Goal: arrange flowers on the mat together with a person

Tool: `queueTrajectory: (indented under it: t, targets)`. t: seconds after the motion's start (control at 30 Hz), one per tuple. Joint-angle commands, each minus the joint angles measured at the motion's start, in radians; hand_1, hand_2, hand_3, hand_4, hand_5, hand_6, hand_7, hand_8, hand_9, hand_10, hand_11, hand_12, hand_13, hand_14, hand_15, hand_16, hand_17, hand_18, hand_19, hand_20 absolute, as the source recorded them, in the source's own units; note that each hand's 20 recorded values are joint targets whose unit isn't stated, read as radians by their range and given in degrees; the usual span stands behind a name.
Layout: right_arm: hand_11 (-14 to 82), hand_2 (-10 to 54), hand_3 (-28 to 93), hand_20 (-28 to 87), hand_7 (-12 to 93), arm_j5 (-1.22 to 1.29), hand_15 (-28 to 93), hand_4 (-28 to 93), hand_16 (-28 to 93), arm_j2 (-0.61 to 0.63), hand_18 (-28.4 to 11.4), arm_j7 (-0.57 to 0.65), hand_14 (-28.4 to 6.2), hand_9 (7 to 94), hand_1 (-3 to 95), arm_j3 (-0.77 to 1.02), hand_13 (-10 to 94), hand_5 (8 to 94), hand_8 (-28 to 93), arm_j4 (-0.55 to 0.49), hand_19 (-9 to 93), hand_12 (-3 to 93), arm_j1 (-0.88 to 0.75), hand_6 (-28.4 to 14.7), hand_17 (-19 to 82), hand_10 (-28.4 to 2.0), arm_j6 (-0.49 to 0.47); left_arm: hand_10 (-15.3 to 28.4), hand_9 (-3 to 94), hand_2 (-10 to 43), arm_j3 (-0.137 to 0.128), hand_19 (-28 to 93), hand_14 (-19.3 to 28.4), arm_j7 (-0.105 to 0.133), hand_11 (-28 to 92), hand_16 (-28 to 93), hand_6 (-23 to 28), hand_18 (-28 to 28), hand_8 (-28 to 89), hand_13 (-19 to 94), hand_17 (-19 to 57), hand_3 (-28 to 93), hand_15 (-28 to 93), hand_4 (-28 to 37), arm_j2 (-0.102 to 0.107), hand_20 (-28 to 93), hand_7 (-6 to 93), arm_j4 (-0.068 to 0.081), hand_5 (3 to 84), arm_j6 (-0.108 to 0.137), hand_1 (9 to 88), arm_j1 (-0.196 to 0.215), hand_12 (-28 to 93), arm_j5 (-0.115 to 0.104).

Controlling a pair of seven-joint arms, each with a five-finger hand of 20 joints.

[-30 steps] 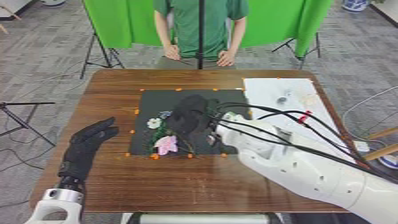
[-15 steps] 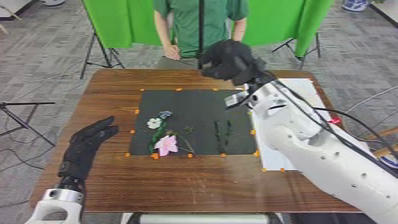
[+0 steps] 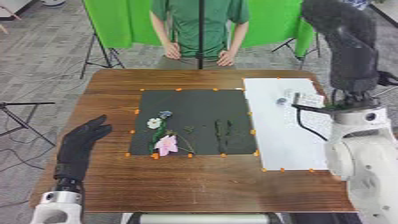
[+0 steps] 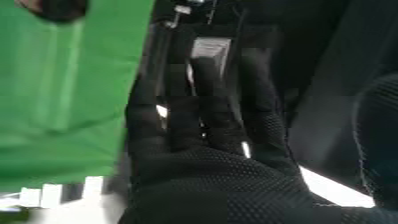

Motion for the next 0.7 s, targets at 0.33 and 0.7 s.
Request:
queueTrajectory:
  t: [0.33, 0.7]
  targets:
    - [3.4, 4.8, 76, 27, 10, 0.446, 8, -19, 12, -0.191, -13.7, -0.041, -10.8, 37.9, 5.4, 0.090, 29, 39.3, -9, -0.003, 2, 10.5, -0.495, -1.4, 17, -14.4, 0.152, 15.2, 54.2, 30.0, 0.012, 3, 17.4, 0.022, 20, 0, 4.1, 9.5, -7, 43, 10.0, 59, 16, -28.3, 0.005, 19, 12.4, -0.023, 52.1, 0.123, 27.0, 0.011, 13, -0.078]
    - [4.0, 5.6, 77, 28, 11, 0.479, 10, -19, 11, -0.209, -13.8, -0.080, -10.8, 39.9, 5.5, 0.119, 31, 41.5, -9, -0.017, 4, 10.5, -0.558, -2.5, 18, -14.6, 0.128, 15.0, 54.0, 28.4, 0.007, 2, 17.4, 0.019, 20, 0, 4.0, 9.5, -7, 43, 9.9, 61, 16, -28.3, 0.012, 19, 12.5, -0.017, 51.9, 0.109, 27.4, 0.006, 13, -0.077]
